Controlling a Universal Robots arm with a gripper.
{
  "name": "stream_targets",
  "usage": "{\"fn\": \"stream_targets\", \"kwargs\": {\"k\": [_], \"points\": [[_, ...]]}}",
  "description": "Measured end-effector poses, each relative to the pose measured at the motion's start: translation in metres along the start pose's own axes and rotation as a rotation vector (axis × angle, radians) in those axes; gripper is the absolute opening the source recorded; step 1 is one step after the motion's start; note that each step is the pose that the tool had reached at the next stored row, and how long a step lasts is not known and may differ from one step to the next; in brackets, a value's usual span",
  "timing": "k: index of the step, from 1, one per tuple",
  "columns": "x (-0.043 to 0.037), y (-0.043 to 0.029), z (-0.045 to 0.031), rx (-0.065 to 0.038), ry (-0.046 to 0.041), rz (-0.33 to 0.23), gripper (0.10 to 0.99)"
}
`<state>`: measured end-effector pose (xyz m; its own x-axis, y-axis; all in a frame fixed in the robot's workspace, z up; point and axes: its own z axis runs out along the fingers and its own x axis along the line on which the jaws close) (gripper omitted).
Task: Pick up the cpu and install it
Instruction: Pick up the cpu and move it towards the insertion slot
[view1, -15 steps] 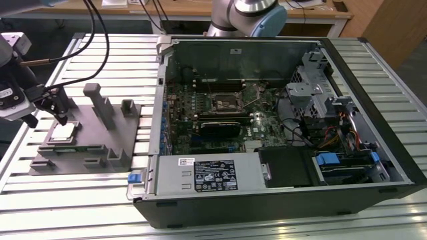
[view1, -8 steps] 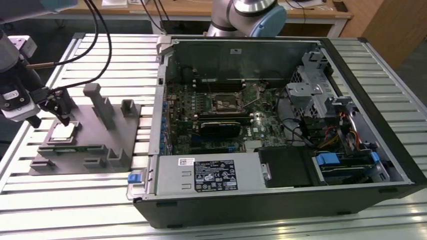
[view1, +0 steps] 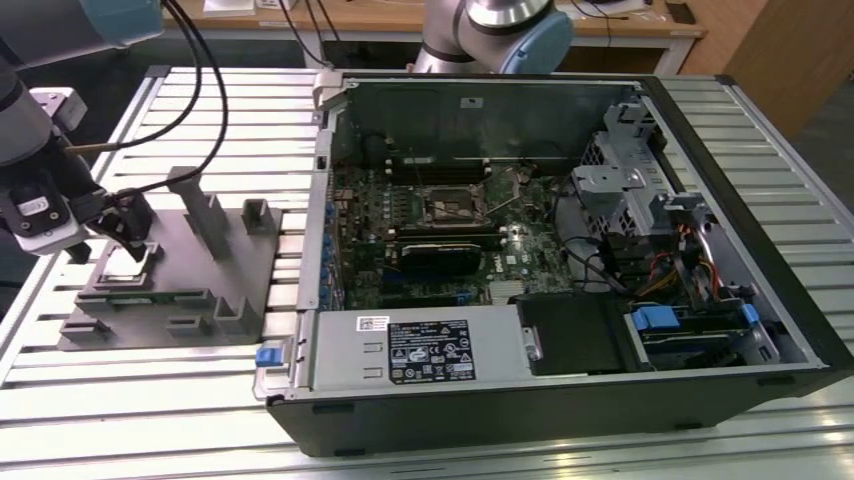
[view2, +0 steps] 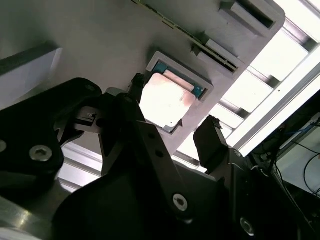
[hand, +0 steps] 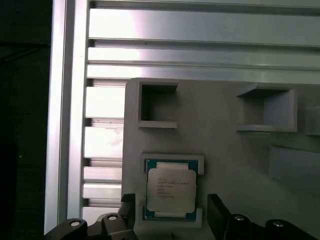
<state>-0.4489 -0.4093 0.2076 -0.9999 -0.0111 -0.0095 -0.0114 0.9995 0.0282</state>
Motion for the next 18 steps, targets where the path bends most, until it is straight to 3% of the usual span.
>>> {"fn": "stream_targets", "kwargs": {"k": [4,8,18], "points": [[-0.0030,-0.0001,0.0036,0.000,-0.0001,0.003,0.682],[-0.0030,0.0014,0.0079,0.000,-0.0006,0.028,0.682],[-0.0009,0.0030,0.0188,0.000,-0.0007,0.028,0.682]]}}
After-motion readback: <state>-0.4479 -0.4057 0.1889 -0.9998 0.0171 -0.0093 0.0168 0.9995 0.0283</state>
